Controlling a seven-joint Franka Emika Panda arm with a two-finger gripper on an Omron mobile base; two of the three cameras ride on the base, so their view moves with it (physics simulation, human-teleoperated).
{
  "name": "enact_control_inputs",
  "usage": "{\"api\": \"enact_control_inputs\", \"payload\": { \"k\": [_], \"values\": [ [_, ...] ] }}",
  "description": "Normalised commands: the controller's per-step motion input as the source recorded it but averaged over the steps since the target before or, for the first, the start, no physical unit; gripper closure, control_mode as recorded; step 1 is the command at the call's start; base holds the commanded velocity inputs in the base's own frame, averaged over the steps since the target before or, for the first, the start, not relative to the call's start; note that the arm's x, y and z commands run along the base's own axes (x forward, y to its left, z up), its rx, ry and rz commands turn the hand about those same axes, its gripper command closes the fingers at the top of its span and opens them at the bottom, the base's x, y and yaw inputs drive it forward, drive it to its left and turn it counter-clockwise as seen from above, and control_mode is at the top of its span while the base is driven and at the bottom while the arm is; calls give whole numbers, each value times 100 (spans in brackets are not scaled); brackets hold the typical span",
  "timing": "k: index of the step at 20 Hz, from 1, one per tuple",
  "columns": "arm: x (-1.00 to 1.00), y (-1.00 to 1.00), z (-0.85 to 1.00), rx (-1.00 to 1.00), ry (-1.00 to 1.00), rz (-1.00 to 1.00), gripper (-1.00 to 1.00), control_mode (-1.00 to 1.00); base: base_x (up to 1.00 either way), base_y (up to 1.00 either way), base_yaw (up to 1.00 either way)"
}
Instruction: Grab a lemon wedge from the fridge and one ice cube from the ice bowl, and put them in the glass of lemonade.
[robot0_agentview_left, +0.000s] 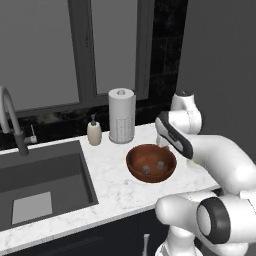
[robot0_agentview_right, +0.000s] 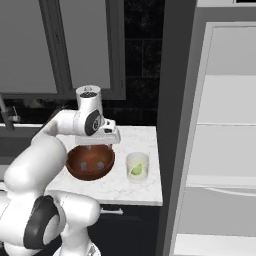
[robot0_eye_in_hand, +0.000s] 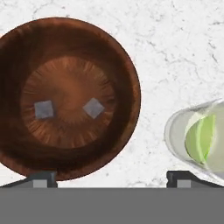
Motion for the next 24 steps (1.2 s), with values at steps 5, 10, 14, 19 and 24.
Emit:
{"api": "enact_control_inputs", "payload": {
  "k": [5,10,14,19,24],
  "values": [
    [4,100,15,-38,59,34,-100,-100,0,0,0],
    [37,26,-59,-6,33,17,-100,-100,0,0,0],
    [47,-1,-68,21,7,12,-100,-100,0,0,0],
    [65,0,-12,8,7,2,-100,-100,0,0,0],
    [22,0,-3,4,-1,0,-100,-100,0,0,0]
  ]
}}
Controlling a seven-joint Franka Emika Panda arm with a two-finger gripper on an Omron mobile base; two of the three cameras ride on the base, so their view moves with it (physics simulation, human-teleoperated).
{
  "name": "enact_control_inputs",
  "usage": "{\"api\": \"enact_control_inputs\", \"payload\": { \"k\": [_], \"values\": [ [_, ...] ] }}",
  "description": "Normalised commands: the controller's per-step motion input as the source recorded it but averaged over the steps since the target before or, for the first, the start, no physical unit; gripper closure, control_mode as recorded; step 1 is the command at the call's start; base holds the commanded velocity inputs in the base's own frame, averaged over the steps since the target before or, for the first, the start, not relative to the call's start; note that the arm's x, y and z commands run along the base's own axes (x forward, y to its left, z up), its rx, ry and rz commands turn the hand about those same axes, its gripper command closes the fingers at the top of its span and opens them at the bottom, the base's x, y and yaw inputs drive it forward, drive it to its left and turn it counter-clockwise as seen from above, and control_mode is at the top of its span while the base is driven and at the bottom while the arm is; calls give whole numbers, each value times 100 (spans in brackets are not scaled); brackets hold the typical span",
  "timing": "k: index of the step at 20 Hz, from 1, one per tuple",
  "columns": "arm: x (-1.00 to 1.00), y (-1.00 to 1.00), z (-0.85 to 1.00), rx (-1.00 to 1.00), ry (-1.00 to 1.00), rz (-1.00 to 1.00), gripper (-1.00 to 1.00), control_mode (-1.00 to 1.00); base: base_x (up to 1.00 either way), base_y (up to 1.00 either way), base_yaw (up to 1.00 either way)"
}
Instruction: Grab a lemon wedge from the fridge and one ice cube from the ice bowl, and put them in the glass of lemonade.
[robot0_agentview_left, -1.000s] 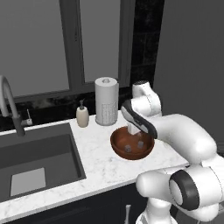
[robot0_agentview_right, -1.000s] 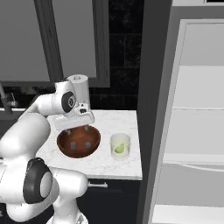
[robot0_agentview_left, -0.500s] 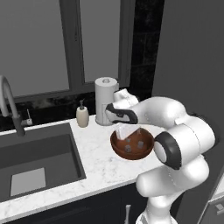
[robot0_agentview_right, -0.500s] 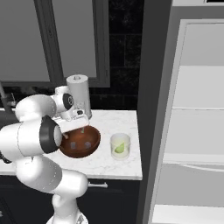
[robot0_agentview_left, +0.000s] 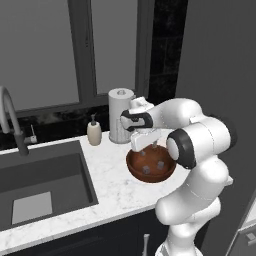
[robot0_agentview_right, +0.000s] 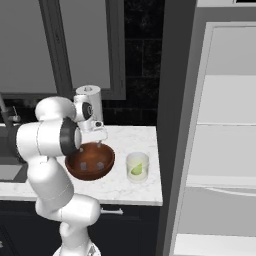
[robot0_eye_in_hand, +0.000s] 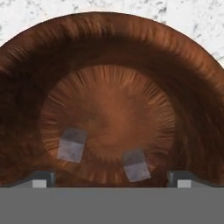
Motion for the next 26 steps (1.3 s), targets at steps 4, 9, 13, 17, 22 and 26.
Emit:
{"api": "enact_control_inputs", "payload": {
  "k": [4,9,13,17,22,26],
  "values": [
    [-3,-26,-23,15,-19,-5,-100,-100,0,0,0],
    [-8,-37,-9,13,-17,-5,-100,-100,0,0,0],
    [0,-13,-31,4,-6,-2,-100,-100,0,0,0],
    [0,5,-43,0,0,0,-100,-100,0,0,0],
    [0,8,-42,0,6,0,-100,-100,0,0,0],
    [0,0,-33,0,7,0,-100,-100,0,0,0]
  ]
}}
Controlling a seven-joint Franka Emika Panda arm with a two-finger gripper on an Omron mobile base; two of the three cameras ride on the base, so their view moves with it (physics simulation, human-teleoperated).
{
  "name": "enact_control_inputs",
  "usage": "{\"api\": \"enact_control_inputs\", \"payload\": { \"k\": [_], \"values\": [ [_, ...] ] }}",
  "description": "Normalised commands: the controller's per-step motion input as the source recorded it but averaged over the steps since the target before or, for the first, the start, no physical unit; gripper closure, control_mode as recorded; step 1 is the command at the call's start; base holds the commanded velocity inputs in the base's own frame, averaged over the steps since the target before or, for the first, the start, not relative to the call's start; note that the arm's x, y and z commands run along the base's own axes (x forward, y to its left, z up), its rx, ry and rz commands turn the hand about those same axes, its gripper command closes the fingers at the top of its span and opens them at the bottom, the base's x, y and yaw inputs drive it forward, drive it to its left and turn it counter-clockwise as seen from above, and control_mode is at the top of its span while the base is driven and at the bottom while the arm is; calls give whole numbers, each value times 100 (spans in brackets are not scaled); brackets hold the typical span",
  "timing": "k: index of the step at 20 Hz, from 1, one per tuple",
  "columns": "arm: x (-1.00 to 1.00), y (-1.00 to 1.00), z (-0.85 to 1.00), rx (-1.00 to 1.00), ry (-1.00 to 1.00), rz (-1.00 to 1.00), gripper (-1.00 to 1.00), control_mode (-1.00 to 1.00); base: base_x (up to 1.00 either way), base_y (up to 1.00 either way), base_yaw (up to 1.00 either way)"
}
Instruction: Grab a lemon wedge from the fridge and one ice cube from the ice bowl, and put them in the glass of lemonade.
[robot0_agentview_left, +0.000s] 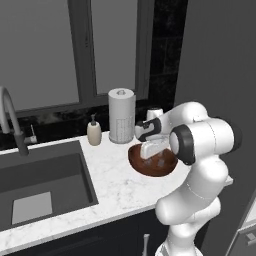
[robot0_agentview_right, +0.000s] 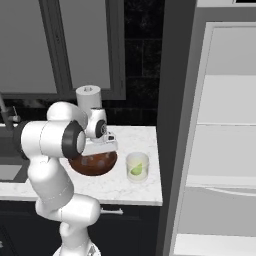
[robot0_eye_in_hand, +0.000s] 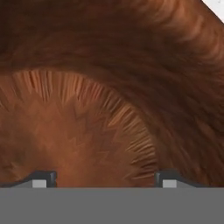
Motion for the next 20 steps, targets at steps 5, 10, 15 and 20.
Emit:
{"api": "enact_control_inputs", "payload": {
  "k": [5,10,15,20],
  "values": [
    [-16,0,4,0,-1,0,-100,-100,0,0,0],
    [-27,0,4,0,-4,0,-100,-100,0,0,0],
    [-39,0,0,0,-10,0,-100,-100,0,0,0],
    [-23,31,0,0,-12,0,-100,-100,0,0,0]
  ]
}}
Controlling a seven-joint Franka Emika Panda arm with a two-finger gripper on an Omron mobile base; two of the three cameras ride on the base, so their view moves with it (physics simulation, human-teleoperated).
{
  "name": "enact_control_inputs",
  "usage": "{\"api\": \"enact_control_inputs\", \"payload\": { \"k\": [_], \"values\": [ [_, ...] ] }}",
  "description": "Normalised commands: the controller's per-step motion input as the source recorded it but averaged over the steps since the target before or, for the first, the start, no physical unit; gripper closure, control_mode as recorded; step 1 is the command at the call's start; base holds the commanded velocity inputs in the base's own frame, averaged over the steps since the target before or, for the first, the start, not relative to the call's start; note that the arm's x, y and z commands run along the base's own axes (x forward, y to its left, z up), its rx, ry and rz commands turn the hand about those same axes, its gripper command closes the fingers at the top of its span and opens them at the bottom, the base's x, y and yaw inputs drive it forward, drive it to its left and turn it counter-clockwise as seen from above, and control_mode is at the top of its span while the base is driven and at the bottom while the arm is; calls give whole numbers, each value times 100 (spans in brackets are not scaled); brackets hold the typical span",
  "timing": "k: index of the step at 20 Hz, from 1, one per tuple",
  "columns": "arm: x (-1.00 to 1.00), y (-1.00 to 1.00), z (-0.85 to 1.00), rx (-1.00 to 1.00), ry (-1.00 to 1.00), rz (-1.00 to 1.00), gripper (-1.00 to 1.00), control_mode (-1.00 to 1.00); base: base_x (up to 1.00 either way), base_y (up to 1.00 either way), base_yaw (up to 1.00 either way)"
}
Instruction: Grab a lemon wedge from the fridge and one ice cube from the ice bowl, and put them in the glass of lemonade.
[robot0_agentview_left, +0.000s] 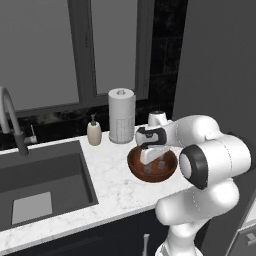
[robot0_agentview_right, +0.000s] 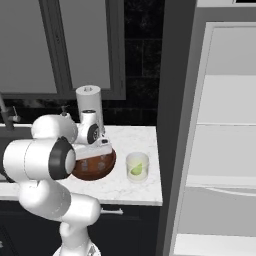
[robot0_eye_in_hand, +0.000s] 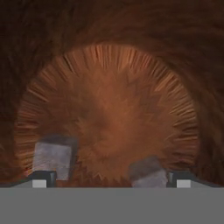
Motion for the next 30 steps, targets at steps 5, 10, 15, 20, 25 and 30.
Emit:
{"api": "enact_control_inputs", "payload": {
  "k": [5,10,15,20,25,30],
  "values": [
    [1,67,0,0,-1,1,-100,-100,0,0,0],
    [22,7,-24,0,2,0,-100,-100,0,0,0],
    [11,-17,-21,0,1,0,-100,-100,0,0,0],
    [15,-45,-1,0,0,-2,-100,-100,0,0,0],
    [1,-38,-16,1,3,-2,-100,-100,0,0,0],
    [0,3,-20,5,0,0,-100,-100,0,0,0]
  ]
}}
